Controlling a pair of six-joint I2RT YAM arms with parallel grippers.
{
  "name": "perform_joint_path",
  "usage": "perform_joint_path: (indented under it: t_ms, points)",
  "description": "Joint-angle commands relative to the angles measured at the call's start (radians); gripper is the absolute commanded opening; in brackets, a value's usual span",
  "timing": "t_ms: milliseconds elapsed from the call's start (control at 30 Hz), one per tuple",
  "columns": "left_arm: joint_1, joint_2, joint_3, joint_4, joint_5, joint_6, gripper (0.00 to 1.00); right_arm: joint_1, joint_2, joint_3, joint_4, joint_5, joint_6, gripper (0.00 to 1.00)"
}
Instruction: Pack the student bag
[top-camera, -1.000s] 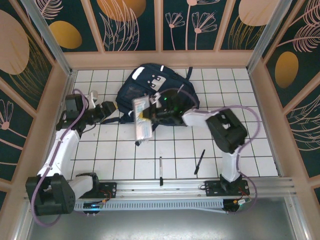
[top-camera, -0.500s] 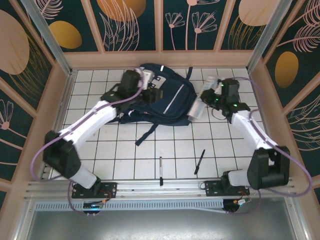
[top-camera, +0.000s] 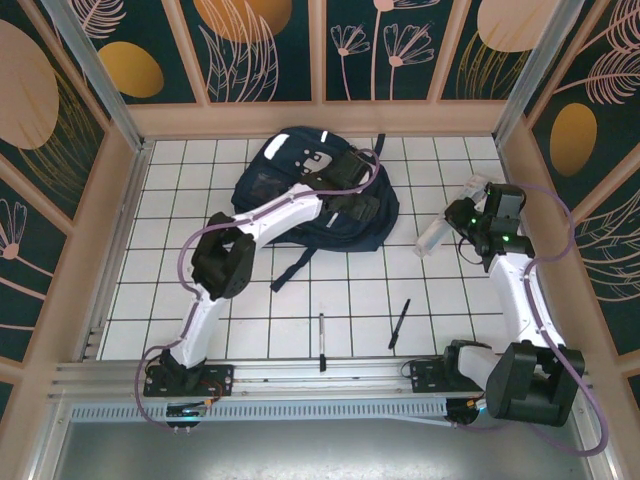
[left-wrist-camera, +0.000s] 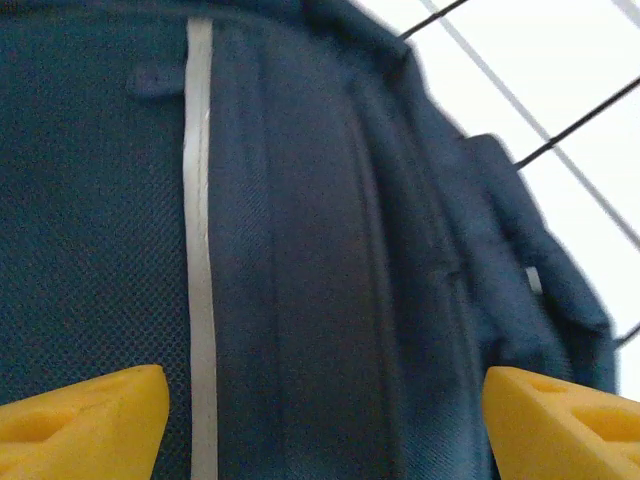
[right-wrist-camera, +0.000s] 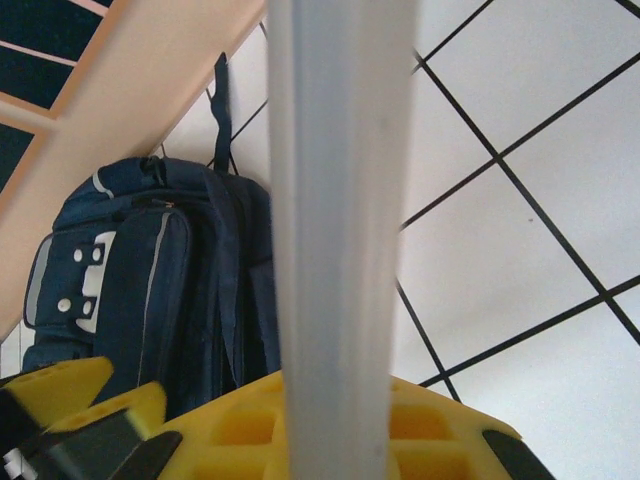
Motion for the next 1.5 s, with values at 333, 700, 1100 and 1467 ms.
perform_joint_path:
  t_ms: [333,700,1100,1467]
  points:
    - [-0.005,0.053,0.208,-0.232,-0.174,-0.023,0.00,0.011,-0.015,-0.021,0.090,-0.256,-0.036,0.00]
    - [-0.003,-0.253,0.243,-0.173,-0.282,-0.035,0.00,0.243,0.289,0.024,0.500,-0.521,0.371,0.00]
    - [-0.003,-0.225,0.402,-0.237,-0.121,-0.053,0.00,0.448,0.807,0.209,1.045,-0.216,0.632,0.00]
    - [-0.003,-0.242,0.400,-0.233,0.015,0.006,0.00,0.517,1.033,0.274,1.381,-0.175,0.864,0.05]
